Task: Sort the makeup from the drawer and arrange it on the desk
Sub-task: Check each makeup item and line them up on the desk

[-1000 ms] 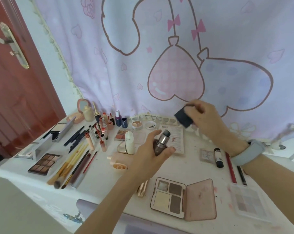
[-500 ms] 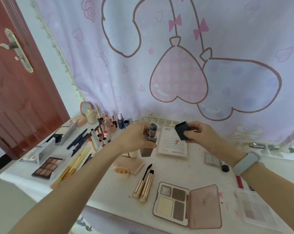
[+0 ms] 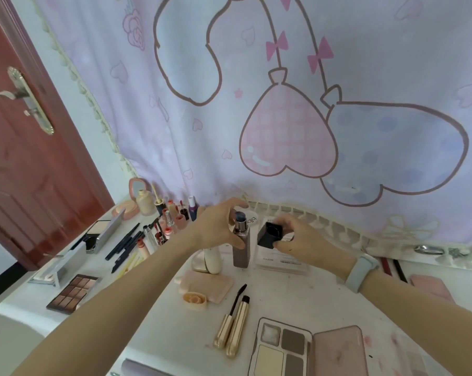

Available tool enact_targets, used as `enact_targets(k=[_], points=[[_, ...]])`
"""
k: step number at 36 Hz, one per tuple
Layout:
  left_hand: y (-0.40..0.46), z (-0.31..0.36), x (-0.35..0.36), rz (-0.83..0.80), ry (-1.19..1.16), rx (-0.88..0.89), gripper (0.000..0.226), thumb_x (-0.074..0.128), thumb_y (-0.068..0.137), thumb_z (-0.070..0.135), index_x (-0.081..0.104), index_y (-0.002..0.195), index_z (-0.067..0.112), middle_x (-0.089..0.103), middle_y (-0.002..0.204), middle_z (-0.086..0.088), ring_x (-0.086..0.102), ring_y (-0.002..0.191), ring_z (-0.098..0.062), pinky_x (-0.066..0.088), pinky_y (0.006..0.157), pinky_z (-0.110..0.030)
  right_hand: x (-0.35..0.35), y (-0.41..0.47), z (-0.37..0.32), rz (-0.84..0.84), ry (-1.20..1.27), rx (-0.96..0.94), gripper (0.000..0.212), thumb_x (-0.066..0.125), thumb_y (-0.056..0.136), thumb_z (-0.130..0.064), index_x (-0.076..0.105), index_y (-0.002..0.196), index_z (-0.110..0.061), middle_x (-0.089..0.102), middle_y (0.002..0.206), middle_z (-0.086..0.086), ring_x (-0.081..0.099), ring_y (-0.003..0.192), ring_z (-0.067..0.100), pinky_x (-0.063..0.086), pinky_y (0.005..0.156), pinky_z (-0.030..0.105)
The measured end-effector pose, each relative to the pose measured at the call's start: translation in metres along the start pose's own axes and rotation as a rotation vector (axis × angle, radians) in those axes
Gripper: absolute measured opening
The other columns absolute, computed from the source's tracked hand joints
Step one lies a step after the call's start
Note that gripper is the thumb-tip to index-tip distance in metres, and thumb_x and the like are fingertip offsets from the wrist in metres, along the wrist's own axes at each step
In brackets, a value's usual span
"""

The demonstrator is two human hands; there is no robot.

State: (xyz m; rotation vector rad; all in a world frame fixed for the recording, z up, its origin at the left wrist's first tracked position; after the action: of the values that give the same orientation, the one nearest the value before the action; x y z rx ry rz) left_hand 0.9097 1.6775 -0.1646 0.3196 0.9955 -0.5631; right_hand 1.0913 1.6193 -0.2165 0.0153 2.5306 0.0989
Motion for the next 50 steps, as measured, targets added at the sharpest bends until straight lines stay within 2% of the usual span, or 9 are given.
enact_targets(k=[6, 12, 19, 22, 26, 31, 36, 43, 50], points=[[-0.001, -0.008, 0.002, -0.008, 0.042, -0.001, 0.076, 0.083, 0.063, 0.023, 0.041, 0.126, 0.029, 0.058, 0.108, 0.004, 0.055, 0.102, -0.017, 0.037, 0.099, -0.045, 0.018, 0.018, -0.001, -0.071, -0.128, -0.06, 0.034, 0.062, 0.081, -0.013, 0.052, 0.112, -0.023, 0.061, 0.102, -0.009, 0.056, 0.097, 0.006, 0.039, 0.07, 0.009], [-0.001, -0.014, -0.003, -0.022, 0.085, 0.016, 0.083, 0.083, 0.064, 0.024, 0.035, 0.132, 0.03, 0.06, 0.117, -0.001, 0.054, 0.107, -0.016, 0.04, 0.095, -0.037, 0.028, 0.024, 0.0, -0.155, -0.302, -0.129, 0.034, 0.059, 0.081, -0.016, 0.045, 0.111, -0.025, 0.061, 0.114, -0.003, 0.054, 0.11, 0.023, 0.044, 0.092, 0.041], [-0.006, -0.018, -0.006, -0.052, 0.146, 0.012, 0.089, 0.079, 0.069, 0.021, 0.026, 0.14, 0.031, 0.057, 0.126, -0.005, 0.051, 0.116, -0.024, 0.037, 0.1, -0.042, 0.032, 0.031, -0.006, -0.229, -0.36, -0.219, 0.032, 0.064, 0.084, -0.02, 0.056, 0.114, -0.027, 0.05, 0.111, -0.006, 0.043, 0.099, 0.012, 0.038, 0.089, 0.027], [-0.009, -0.018, -0.007, -0.064, 0.113, 0.018, 0.089, 0.078, 0.072, 0.019, 0.024, 0.142, 0.031, 0.057, 0.124, -0.007, 0.052, 0.113, -0.024, 0.042, 0.095, -0.037, 0.031, 0.033, -0.009, -0.291, -0.337, -0.222, 0.033, 0.062, 0.085, -0.014, 0.057, 0.115, -0.027, 0.05, 0.105, -0.01, 0.039, 0.088, 0.0, 0.035, 0.076, 0.011], [-0.011, -0.018, -0.006, -0.061, 0.072, 0.022, 0.088, 0.076, 0.074, 0.017, 0.023, 0.143, 0.03, 0.052, 0.133, -0.007, 0.05, 0.117, -0.022, 0.041, 0.091, -0.029, 0.031, 0.038, -0.014, -0.341, -0.378, -0.215, 0.036, 0.059, 0.086, -0.009, 0.056, 0.118, -0.025, 0.051, 0.104, -0.013, 0.039, 0.084, -0.003, 0.034, 0.071, 0.007], [-0.012, -0.018, -0.006, -0.06, 0.075, 0.019, 0.088, 0.075, 0.075, 0.017, 0.021, 0.144, 0.03, 0.051, 0.132, -0.008, 0.052, 0.111, -0.022, 0.04, 0.086, -0.028, 0.041, 0.039, -0.015, -0.374, -0.425, -0.149, 0.049, 0.058, 0.086, -0.011, 0.047, 0.132, -0.022, 0.052, 0.124, -0.002, 0.047, 0.093, 0.012, 0.041, 0.083, 0.023], [-0.012, -0.019, -0.006, -0.064, 0.081, 0.011, 0.09, 0.076, 0.074, 0.017, 0.021, 0.144, 0.03, 0.055, 0.126, -0.008, 0.052, 0.114, -0.023, 0.043, 0.095, -0.035, 0.049, 0.035, -0.002, -0.322, -0.547, -0.103, 0.073, 0.063, 0.083, -0.036, 0.027, 0.145, -0.022, 0.043, 0.134, 0.001, 0.04, 0.119, 0.022, 0.033, 0.096, 0.033], [-0.013, -0.023, -0.005, -0.059, 0.073, 0.017, 0.09, 0.076, 0.073, 0.018, 0.021, 0.144, 0.033, 0.053, 0.131, -0.007, 0.052, 0.116, -0.022, 0.043, 0.097, -0.038, 0.05, 0.033, -0.003, -0.205, -0.572, -0.163, 0.044, 0.061, 0.082, -0.039, 0.054, 0.122, -0.025, 0.054, 0.107, -0.005, 0.046, 0.102, 0.017, 0.032, 0.077, 0.028], [-0.019, -0.024, -0.005, -0.014, 0.079, 0.021, 0.088, 0.076, 0.075, 0.024, 0.022, 0.144, 0.031, 0.05, 0.135, -0.001, 0.049, 0.117, -0.02, 0.04, 0.095, -0.031, 0.042, 0.025, -0.007, -0.228, -0.719, -0.171, 0.064, 0.054, 0.085, -0.05, 0.035, 0.14, -0.026, 0.047, 0.131, -0.004, 0.037, 0.123, 0.018, 0.028, 0.099, 0.038]])
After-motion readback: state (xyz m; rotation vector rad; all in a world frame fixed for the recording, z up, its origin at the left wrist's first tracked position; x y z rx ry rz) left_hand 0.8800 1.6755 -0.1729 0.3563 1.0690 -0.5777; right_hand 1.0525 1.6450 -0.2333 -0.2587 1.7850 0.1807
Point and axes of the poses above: each hand's wrist, its own y-axis towards the middle knuckle, its own x-axis out of the palm, z = x × y, the point moved 3 cm from there along y, towards the middle knuckle
